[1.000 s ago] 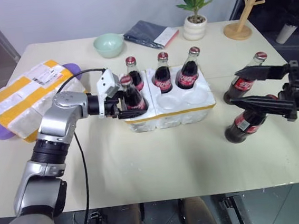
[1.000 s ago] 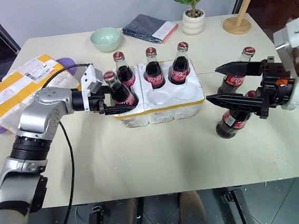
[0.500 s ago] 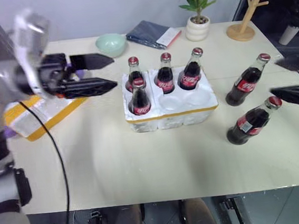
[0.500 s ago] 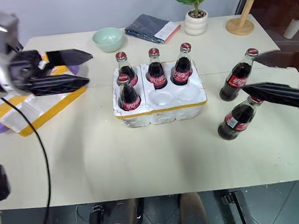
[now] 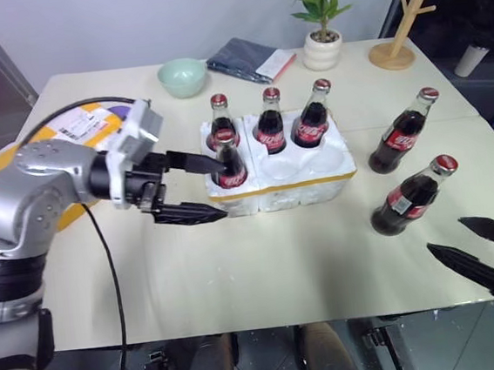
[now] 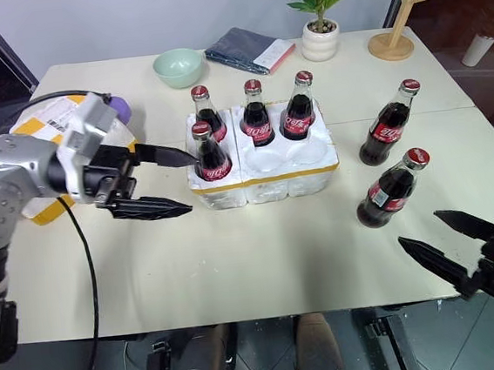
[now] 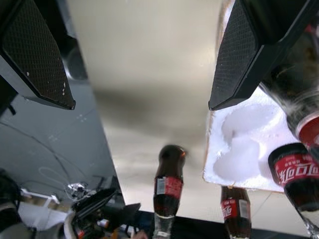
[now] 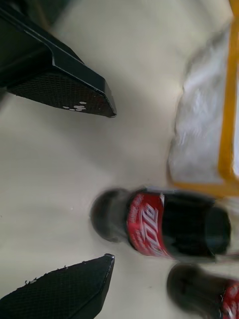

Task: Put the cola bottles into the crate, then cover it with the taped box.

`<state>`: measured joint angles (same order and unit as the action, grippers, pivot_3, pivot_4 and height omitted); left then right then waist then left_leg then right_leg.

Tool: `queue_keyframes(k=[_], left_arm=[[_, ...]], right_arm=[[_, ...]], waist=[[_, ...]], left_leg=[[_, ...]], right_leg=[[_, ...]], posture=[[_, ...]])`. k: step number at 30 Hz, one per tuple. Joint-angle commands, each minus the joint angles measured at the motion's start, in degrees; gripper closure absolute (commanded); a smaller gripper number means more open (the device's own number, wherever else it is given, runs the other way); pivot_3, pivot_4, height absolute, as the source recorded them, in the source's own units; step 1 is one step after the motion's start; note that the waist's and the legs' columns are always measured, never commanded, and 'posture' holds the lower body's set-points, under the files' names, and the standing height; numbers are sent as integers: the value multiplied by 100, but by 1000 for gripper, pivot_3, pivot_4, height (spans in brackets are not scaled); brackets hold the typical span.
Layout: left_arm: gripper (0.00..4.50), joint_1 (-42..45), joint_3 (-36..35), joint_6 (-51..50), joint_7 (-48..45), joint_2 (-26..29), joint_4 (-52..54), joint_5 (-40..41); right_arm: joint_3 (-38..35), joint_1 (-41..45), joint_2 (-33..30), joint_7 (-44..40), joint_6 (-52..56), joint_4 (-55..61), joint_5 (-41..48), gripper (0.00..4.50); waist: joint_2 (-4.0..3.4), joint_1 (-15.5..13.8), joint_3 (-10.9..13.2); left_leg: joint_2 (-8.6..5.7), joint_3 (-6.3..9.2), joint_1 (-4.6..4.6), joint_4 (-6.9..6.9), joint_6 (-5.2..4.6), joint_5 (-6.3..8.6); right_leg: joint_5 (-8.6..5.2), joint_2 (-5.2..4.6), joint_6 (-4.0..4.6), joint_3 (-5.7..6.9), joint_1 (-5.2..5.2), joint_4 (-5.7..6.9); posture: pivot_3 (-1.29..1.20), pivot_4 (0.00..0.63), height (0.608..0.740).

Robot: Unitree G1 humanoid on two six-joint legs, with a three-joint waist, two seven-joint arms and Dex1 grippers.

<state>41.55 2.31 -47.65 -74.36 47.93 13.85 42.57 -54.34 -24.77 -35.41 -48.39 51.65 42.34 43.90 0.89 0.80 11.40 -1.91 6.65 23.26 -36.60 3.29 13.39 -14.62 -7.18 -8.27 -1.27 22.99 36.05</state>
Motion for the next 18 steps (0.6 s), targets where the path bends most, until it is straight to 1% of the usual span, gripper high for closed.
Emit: queue_keyframes(k=[1, 5, 9, 12, 18], left_arm=[[15, 37, -40, 162, 57, -67, 28, -47], [15, 49, -59, 80, 135, -172, 49, 22], [15, 32, -39, 101, 179, -210, 89, -11], [15, 75, 21, 158, 201, -248, 38, -87], [15, 159, 5, 86, 272, -332, 35, -26]], right_arm=[[380, 344, 86, 627, -316, -233, -185, 0], [754, 670, 190, 993, -516, -584, -211, 0], [1018, 801, 221, 1102, -670, -748, -122, 0], [1422, 1102, 247, 1240, -796, -1061, -186, 0], [1915, 1484, 313, 1446, -1048, -1542, -299, 0]], waist=[[-1, -8, 0], [-1, -23, 0], [-1, -16, 0], [-1, 5, 0], [-2, -1, 0]], left_leg=[[0, 1, 1, 0, 0, 0], [0, 3, 2, 0, 0, 0], [0, 3, 3, 0, -1, 0], [0, 3, 1, 0, -1, 0], [0, 3, 0, 0, -1, -1]], right_leg=[[0, 1, -1, 0, 2, 1], [0, 2, -2, 1, 2, 2], [0, 3, -3, 0, 2, 2], [1, 3, -5, 0, 1, 3], [6, 5, -14, 0, 2, 5]], posture=[[0, 150, 740], [0, 150, 740], [0, 150, 740], [0, 150, 740], [0, 150, 740]])
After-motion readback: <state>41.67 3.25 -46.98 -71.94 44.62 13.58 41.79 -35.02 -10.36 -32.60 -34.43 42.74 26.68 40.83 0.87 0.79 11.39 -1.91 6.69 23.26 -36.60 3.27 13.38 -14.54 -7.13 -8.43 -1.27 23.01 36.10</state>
